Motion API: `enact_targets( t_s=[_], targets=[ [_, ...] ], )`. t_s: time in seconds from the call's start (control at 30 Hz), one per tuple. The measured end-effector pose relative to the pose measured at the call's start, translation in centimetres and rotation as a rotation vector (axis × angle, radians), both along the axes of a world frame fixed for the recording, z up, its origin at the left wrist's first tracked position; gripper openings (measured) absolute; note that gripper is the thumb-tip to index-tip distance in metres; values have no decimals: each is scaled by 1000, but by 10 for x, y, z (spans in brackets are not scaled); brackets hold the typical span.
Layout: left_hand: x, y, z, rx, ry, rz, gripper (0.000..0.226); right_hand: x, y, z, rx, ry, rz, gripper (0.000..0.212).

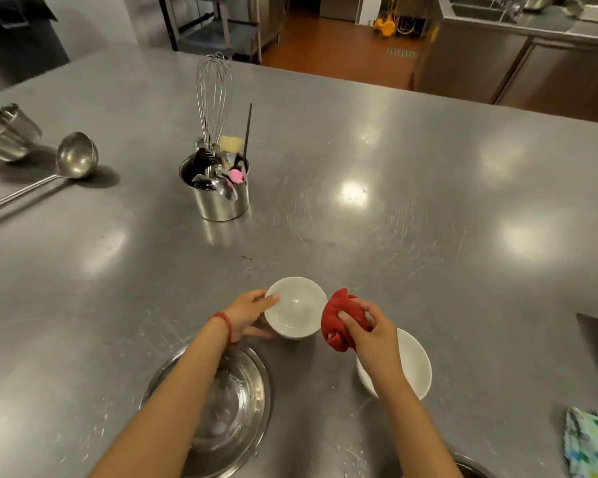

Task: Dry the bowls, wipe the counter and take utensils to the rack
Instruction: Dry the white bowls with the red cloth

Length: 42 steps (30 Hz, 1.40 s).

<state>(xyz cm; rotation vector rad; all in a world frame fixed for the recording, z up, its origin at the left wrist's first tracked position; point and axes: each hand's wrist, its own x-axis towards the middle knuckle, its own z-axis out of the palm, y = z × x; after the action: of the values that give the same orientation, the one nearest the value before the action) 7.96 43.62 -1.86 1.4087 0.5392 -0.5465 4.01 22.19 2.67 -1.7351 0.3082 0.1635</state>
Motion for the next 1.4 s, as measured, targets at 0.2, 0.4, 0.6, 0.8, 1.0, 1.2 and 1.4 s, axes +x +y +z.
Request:
enact_targets(
  t_s=[0.2,0.4,0.6,0.8,1.0,1.2,1.4],
  targets=[
    [8,11,-3,-116,6,-110,34,-3,0,2,17,-25,14,25],
    [4,1,0,-103,-65,-50,42,-6,1,7,20,-38,-9,24],
    [-10,-23,32,-146,-202,-1,32,-5,-4,25,52,-148,-40,27],
    [-52,-64,43,-179,-291,27,23,-17,-9,38,-139,-259,54,32],
    [-76,-97,42,23,-528,160,35,-30,9,34,-993,-182,347,39],
    [-87,-114,36,64,-532,185,26,-25,-13,42,-482,-96,510,19],
    [-93,-121,37,113,-574,155,22,-46,8,25,-690,-244,163,28]
  ],
)
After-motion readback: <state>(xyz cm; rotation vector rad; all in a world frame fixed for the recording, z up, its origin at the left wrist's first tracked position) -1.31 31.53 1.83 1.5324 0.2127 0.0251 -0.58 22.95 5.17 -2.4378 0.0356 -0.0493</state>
